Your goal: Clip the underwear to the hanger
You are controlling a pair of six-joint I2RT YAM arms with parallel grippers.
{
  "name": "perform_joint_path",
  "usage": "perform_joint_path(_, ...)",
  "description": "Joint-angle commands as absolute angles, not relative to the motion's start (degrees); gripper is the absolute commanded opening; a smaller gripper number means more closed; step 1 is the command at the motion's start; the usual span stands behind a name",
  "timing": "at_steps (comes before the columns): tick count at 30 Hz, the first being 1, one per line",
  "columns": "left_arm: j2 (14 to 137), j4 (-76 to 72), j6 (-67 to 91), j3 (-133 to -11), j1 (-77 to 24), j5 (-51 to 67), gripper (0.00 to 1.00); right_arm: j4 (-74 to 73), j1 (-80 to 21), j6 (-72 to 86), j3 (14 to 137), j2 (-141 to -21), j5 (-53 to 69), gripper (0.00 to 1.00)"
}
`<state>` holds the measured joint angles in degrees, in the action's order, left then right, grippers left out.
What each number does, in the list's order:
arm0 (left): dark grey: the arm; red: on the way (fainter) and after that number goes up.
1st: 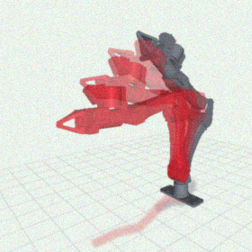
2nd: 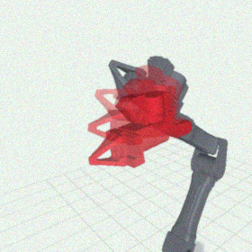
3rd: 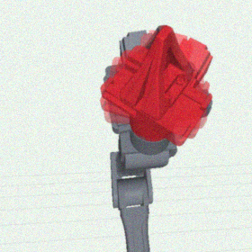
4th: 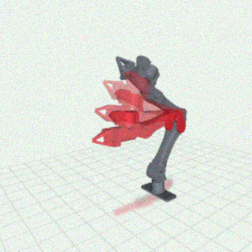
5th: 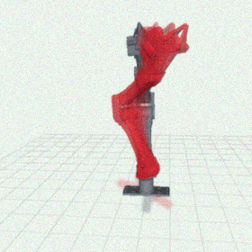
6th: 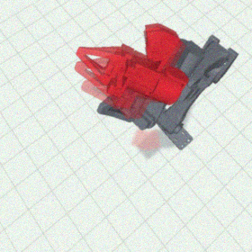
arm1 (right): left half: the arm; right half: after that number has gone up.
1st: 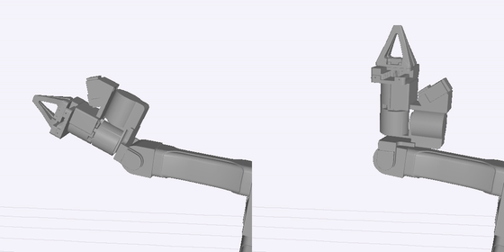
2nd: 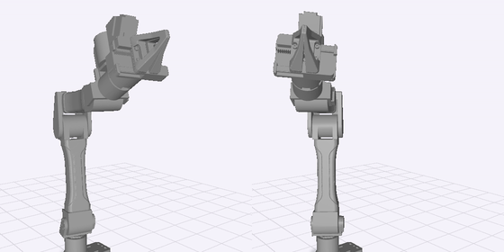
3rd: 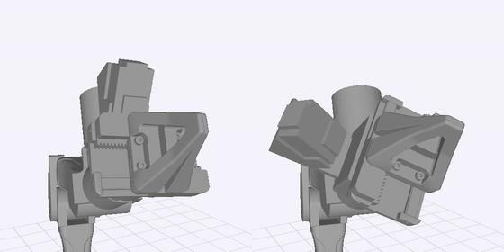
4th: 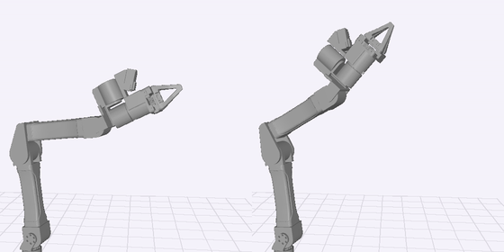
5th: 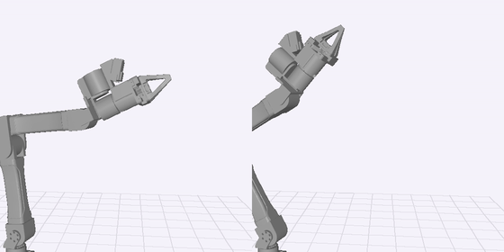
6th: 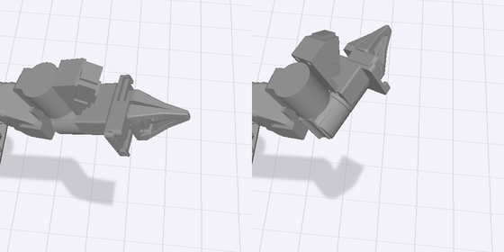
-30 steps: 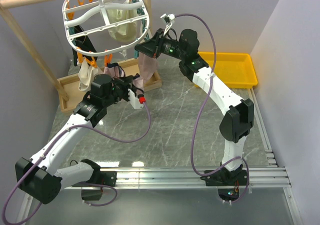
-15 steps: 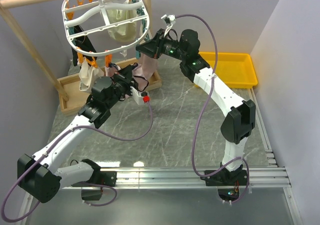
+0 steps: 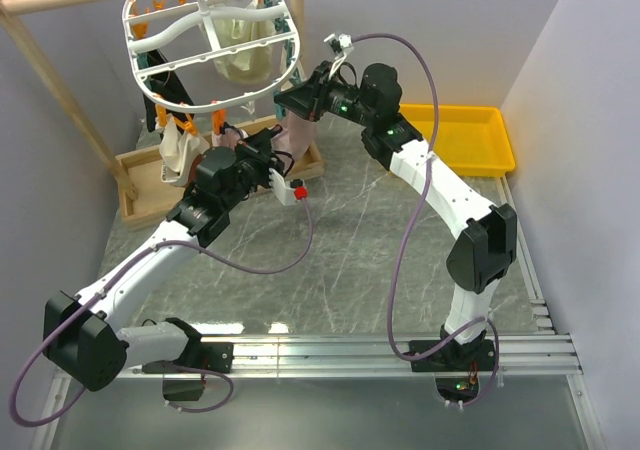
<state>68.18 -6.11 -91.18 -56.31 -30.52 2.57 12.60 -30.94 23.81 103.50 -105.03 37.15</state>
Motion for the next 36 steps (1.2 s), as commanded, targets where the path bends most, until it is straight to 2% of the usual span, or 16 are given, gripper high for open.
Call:
perform_joint_path(1,68.73,-6.60,-89.57,-60.55,-30.76,1.32,0.00,11.34,-31.73,21.18,101.69,-101.51,36.04,0.00)
perform_joint_path(36,69.43,-4.84,-85.34,-63.11,-30.94,2.64,0.00,18.19,-33.58,16.26,96.24,-99.85,29.62,0.00)
